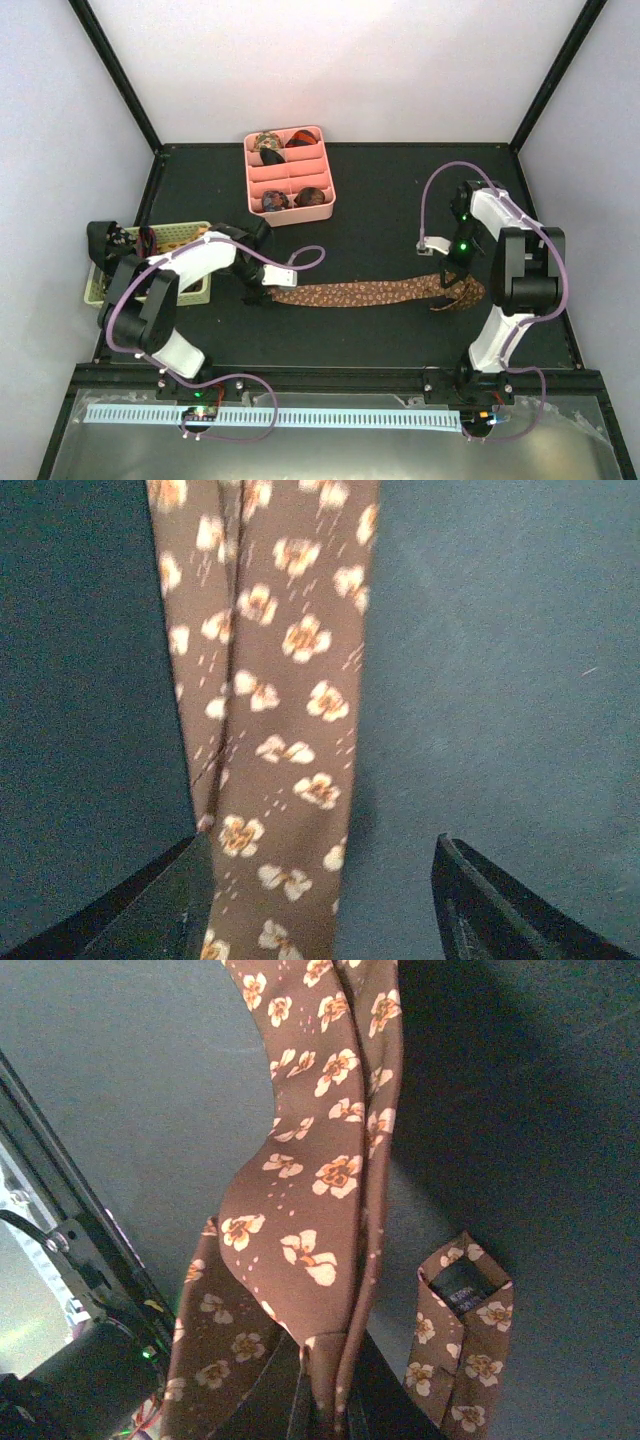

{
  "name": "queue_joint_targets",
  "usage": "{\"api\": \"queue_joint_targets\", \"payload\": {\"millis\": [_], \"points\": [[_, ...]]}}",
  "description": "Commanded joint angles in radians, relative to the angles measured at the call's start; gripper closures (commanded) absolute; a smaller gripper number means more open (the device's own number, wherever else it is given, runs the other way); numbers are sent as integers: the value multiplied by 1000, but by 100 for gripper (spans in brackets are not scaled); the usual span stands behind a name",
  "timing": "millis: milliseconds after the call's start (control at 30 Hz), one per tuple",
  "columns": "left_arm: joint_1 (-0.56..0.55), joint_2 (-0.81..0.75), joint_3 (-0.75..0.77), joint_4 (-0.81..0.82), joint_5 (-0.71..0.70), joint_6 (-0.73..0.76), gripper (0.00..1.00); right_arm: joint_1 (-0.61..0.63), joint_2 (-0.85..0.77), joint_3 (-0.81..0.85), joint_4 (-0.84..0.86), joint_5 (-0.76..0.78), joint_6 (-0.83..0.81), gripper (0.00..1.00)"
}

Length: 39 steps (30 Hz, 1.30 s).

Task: Roll the ties
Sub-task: Flatten out the tie at the center of the board.

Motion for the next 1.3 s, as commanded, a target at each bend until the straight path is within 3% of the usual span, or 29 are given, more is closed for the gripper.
{"api": "queue_joint_targets", "payload": {"millis": [0, 133, 200, 533, 700, 800, 833, 967, 1033, 1133, 1267], "points": [[-8, 52, 4, 58, -222, -64, 42, -6, 31, -4, 40, 43, -22, 98], [30, 8, -26, 101, -327, -46, 70, -6, 73, 23, 48, 36, -29, 98], [64, -26, -55, 117, -347, -7, 79, -3, 98, 44, 47, 21, -34, 98], [131, -98, -142, 162, -415, 63, 89, 132, 268, 166, 119, 19, -18, 97], [170, -92, -135, 156, -434, 62, 89, 101, 314, 310, 204, 140, 71, 46], [175, -89, -131, 155, -435, 58, 89, 51, 253, 374, 232, 166, 106, 23], [177, -85, -131, 158, -437, 53, 89, 39, 226, 368, 264, 200, 111, 19], [183, -71, -121, 148, -423, 28, 89, -2, 113, 272, 359, 353, 72, 17], [183, -67, -115, 144, -412, 19, 89, -6, 44, 268, 270, 258, 60, 20], [183, -59, -105, 143, -400, 6, 88, 47, -53, 185, 149, 90, 89, 32], [183, -45, -102, 144, -393, -5, 88, 170, -133, -23, 205, 49, 159, 51]]}}
